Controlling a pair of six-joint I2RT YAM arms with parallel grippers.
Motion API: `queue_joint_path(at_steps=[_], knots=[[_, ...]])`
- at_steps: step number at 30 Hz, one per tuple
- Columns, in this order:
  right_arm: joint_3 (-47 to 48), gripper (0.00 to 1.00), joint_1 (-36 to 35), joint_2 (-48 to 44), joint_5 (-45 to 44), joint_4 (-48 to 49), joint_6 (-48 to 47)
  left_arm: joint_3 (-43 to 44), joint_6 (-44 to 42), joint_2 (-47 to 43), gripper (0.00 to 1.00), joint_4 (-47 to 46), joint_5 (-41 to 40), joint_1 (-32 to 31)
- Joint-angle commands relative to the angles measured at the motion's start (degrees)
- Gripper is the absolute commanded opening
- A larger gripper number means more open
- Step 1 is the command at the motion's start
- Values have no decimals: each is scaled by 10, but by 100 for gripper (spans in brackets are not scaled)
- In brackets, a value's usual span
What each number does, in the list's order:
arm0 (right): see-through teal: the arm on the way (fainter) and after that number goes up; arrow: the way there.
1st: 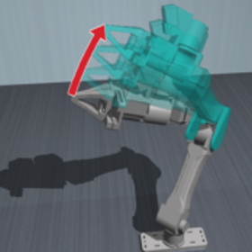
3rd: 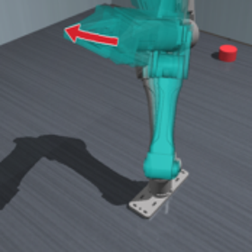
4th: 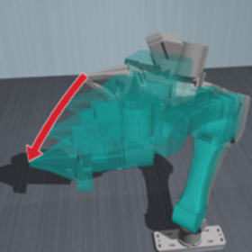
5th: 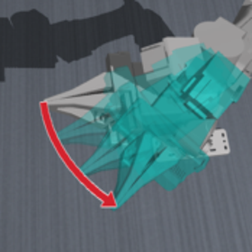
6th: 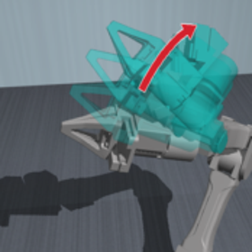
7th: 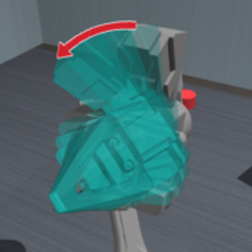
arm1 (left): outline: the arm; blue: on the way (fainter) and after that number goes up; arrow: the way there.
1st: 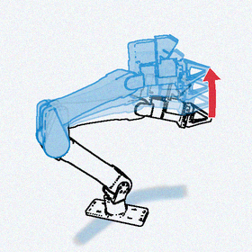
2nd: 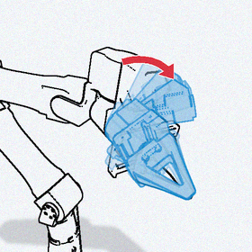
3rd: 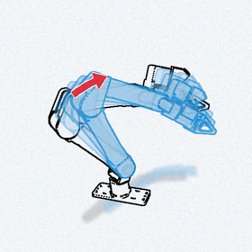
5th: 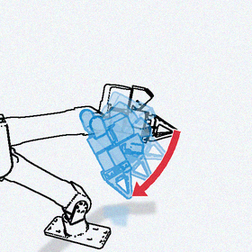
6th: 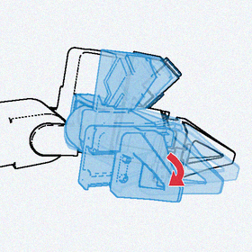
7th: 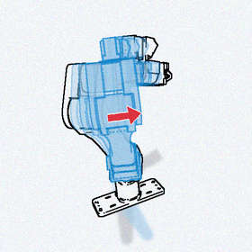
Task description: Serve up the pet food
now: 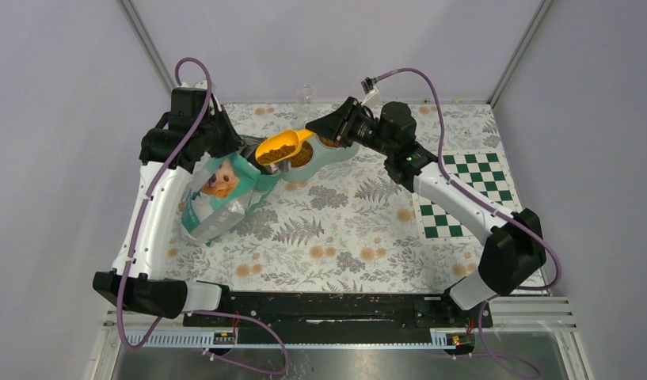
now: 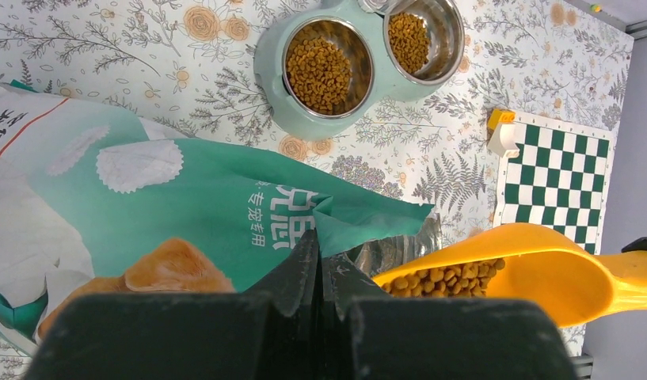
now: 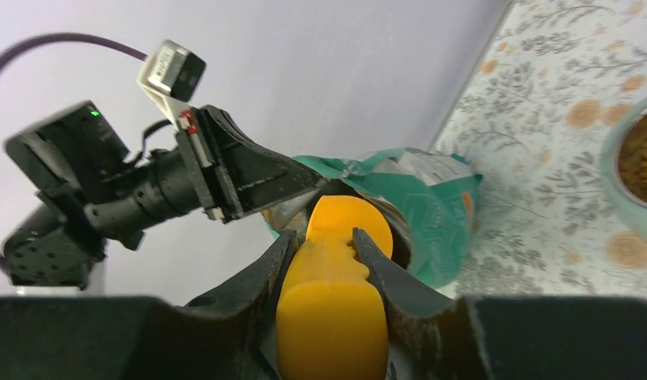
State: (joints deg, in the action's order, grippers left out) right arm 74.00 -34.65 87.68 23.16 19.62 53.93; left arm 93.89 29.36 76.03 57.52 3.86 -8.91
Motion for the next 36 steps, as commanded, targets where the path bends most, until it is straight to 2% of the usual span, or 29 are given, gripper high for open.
queue_joint_path(at_steps=[1, 5, 12, 15, 20, 30, 36], knots=[[-5, 0, 0, 24, 33, 131, 128, 40, -6, -8, 0, -44, -6, 4], [-25, 0, 1, 33, 29, 184, 187, 40, -10, -17, 0, -40, -18, 8], [-50, 0, 14, 14, 7, 197, 205, 41, -7, -33, 0, -37, -23, 26], [-69, 0, 26, 10, 5, 246, 241, 43, -3, -35, 0, -38, -21, 33], [-81, 0, 54, -3, 1, 270, 261, 46, 3, -37, 0, -37, -21, 39], [-128, 0, 151, -7, -6, 307, 277, 44, 11, -41, 0, -37, -23, 40], [-146, 0, 225, 21, -15, 303, 242, 42, 12, -40, 0, -38, -9, 40]])
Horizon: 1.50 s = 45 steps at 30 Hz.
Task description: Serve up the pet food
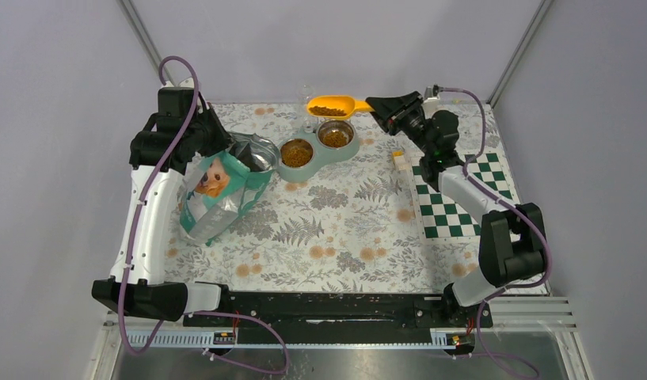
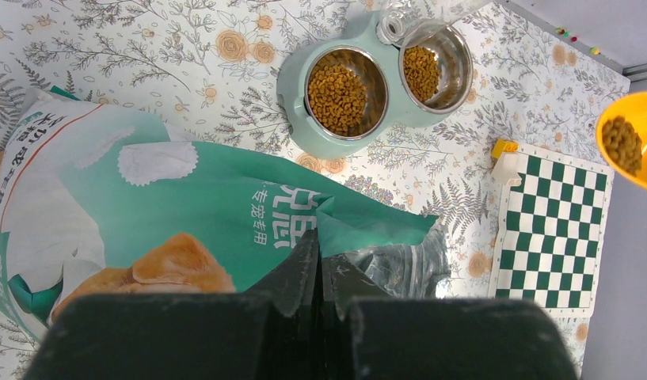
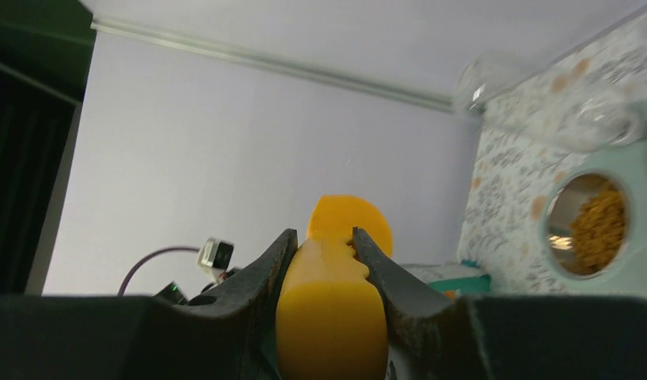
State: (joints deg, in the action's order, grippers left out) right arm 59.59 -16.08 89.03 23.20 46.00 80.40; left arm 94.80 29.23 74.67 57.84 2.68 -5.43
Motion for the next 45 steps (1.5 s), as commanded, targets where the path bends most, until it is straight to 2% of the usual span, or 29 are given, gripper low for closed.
queue_joint_path(at_steps=[1, 6, 16, 23, 33, 45], knots=[[-2, 0, 49, 15, -18, 35, -36, 34, 14, -27, 0, -41, 3, 6], [23, 0, 74, 73, -42, -13, -104, 34, 13, -24, 0, -42, -2, 5], [172, 0, 76, 224, -96, -114, -218, 32, 6, -21, 0, -42, -19, 6], [258, 0, 66, 275, -117, -204, -322, 24, 8, -23, 0, -40, -24, 6], [310, 0, 26, 267, -166, -309, -462, 23, 4, -19, 0, -33, -25, 7], [284, 0, 10, 167, -245, -374, -527, 14, -5, -39, 0, -29, -17, 7]])
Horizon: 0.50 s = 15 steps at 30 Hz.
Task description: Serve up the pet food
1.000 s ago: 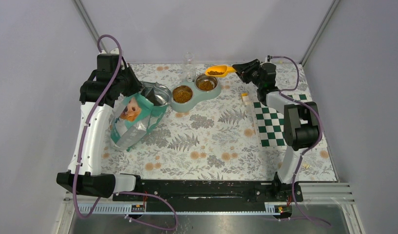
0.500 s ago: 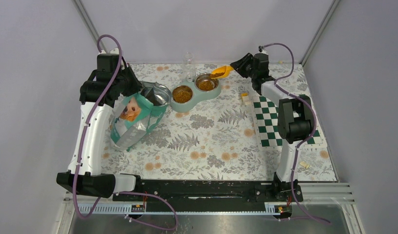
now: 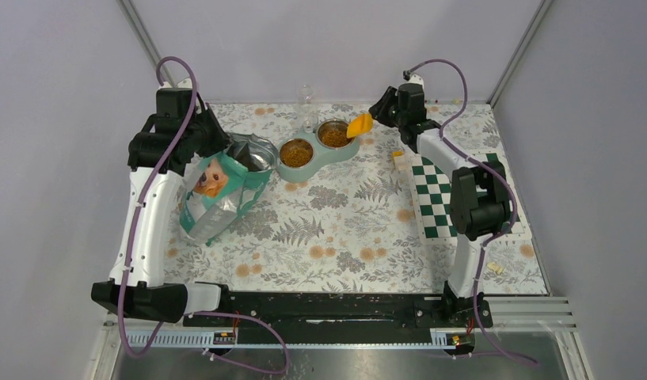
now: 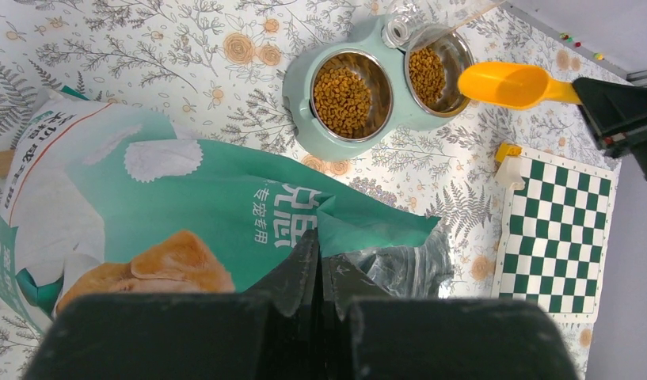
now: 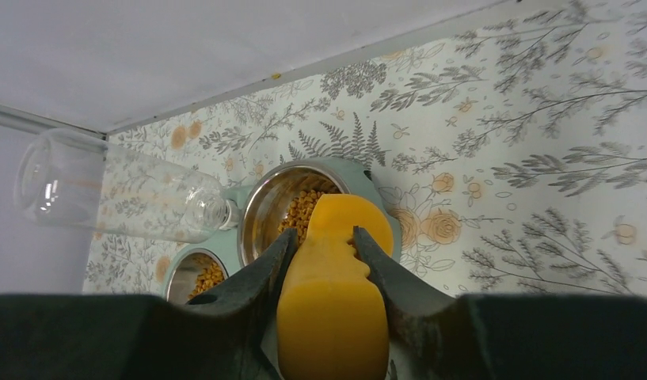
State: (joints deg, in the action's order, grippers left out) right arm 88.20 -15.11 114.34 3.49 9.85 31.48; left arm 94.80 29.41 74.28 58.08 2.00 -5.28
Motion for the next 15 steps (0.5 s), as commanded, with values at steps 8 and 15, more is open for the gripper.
queue_joint_path(at_steps=[8, 15], knots=[[-103, 3, 58, -198, 80, -95, 60, 14, -10, -44, 0, -38, 31, 6], [-294, 5, 110, -280, 208, -71, 147, 13, 0, -55, 0, -49, 73, 5]])
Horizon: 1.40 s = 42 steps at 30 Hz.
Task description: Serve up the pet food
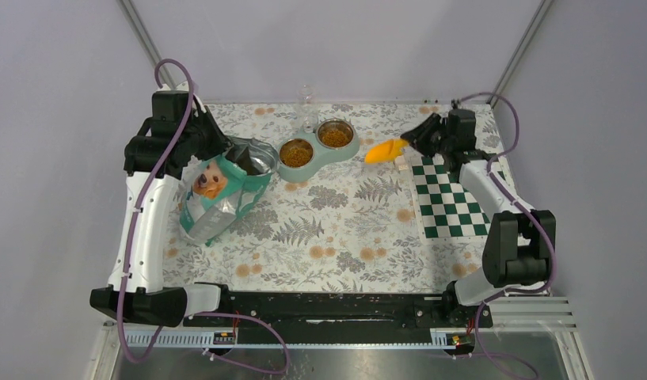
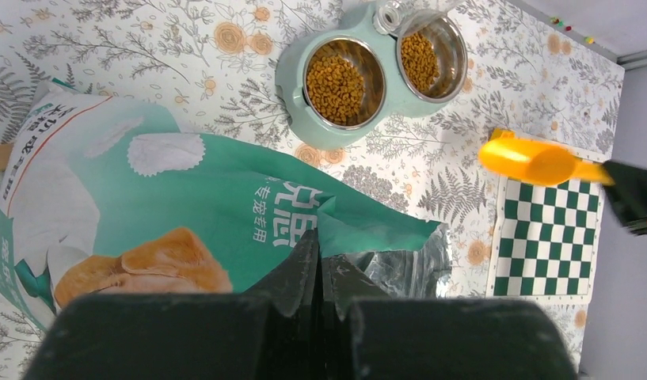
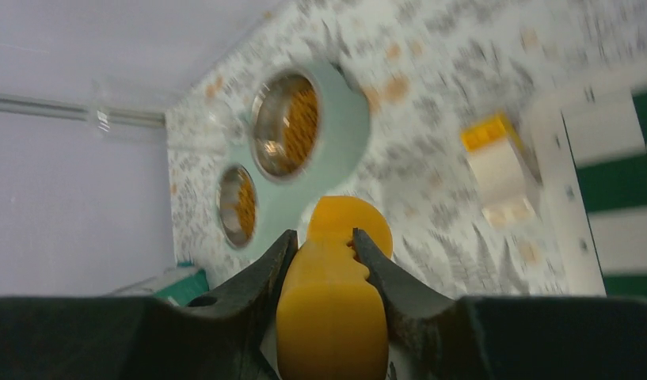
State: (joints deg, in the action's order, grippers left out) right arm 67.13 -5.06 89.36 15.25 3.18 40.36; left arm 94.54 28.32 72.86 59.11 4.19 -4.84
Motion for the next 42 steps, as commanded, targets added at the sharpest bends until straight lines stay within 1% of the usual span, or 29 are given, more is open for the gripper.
queue_joint_path(at_steps=[1, 4, 7, 10, 12, 15, 18, 19, 21, 26, 29, 32, 34, 36, 42], knots=[[-106, 7, 9, -35, 97, 4, 61, 16, 13, -42, 0, -61, 56, 1], [-160, 9, 9, -31, 107, 34, 76, 16, 20, -46, 0, -66, 74, 1], [-189, 13, 9, -12, 96, 60, 81, 13, 24, -51, 0, -66, 84, 2], [-201, 24, 9, 5, 63, 60, 79, 6, 24, -55, 0, -66, 82, 1], [-202, 28, 9, 14, 48, 58, 77, 1, 22, -58, 0, -66, 80, 1], [-198, 44, 9, 16, 23, 35, 71, -5, 20, -60, 0, -66, 76, 1], [-186, 59, 10, 3, -9, -13, 49, -7, 17, -58, 0, -66, 72, 1], [-180, 66, 9, -4, -19, -26, 39, -7, 16, -58, 0, -66, 70, 1], [-166, 73, 9, -14, -39, -80, 20, -7, 15, -56, 0, -66, 71, 1], [-136, 82, 9, -49, -90, -172, -16, -6, 12, -56, 0, -66, 67, 1], [-124, 85, 9, -74, -94, -208, -36, -4, 12, -56, 0, -66, 72, 1], [-108, 91, 9, -81, -56, -236, -48, -5, 12, -55, 0, -66, 76, 1], [-101, 92, 9, -72, 0, -239, -51, -6, 12, -56, 0, -68, 79, 1], [-97, 94, 4, -62, 37, -241, -54, -8, 12, -57, 0, -69, 81, 1], [-92, 95, -13, -38, 50, -248, -64, -13, 11, -58, 0, -70, 83, 1]])
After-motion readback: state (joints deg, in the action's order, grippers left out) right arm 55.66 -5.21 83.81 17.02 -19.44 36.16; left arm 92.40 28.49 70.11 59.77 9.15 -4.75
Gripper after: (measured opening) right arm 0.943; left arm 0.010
